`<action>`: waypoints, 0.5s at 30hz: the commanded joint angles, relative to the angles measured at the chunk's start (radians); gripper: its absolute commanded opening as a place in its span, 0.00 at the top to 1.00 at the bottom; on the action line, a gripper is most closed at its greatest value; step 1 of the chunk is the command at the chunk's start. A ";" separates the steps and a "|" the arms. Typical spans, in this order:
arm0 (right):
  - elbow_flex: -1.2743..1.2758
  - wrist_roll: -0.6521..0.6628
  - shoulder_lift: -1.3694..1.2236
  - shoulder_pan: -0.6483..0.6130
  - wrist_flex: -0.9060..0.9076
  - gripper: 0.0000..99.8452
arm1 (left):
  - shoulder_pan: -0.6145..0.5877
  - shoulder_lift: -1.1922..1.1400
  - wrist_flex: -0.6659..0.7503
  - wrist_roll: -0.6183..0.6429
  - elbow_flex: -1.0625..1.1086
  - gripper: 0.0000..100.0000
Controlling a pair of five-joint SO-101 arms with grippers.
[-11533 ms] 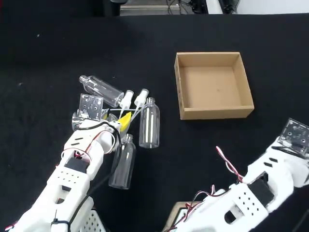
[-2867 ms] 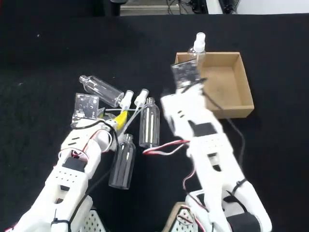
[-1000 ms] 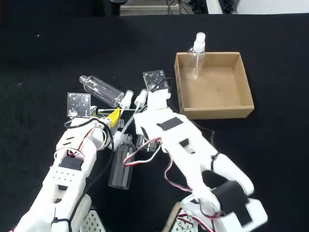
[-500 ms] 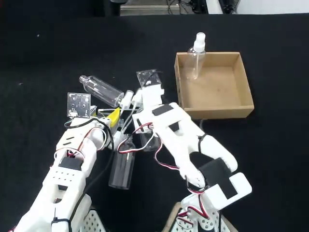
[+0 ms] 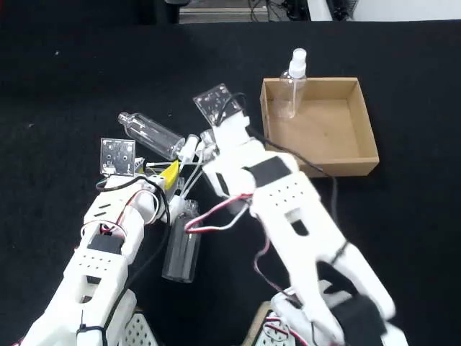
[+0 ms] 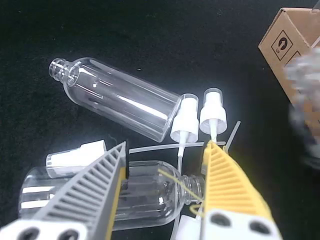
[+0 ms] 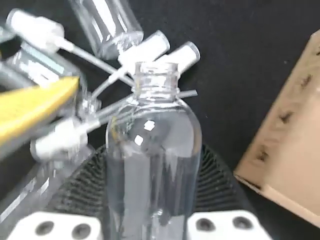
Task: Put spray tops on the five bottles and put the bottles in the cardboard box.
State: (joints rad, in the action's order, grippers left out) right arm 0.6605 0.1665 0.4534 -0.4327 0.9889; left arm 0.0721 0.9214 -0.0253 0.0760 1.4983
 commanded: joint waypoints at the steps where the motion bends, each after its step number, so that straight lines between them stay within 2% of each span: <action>1: -0.107 0.107 0.142 0.071 0.258 0.95 | -0.005 0.023 0.025 0.002 -0.031 0.76; 4: -0.160 0.198 0.222 0.186 0.431 0.95 | -0.002 0.023 0.025 0.002 -0.033 0.76; 7: -0.157 0.319 0.288 0.336 0.528 0.95 | -0.002 0.023 0.025 0.002 -0.030 0.76; 15: 0.064 0.654 0.335 0.752 0.535 0.95 | -0.002 0.023 0.025 0.002 -0.028 0.76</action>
State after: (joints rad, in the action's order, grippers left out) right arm 0.6928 0.7050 0.7587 0.1519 1.5259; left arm 0.0721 0.9214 -0.0253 0.0760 1.4983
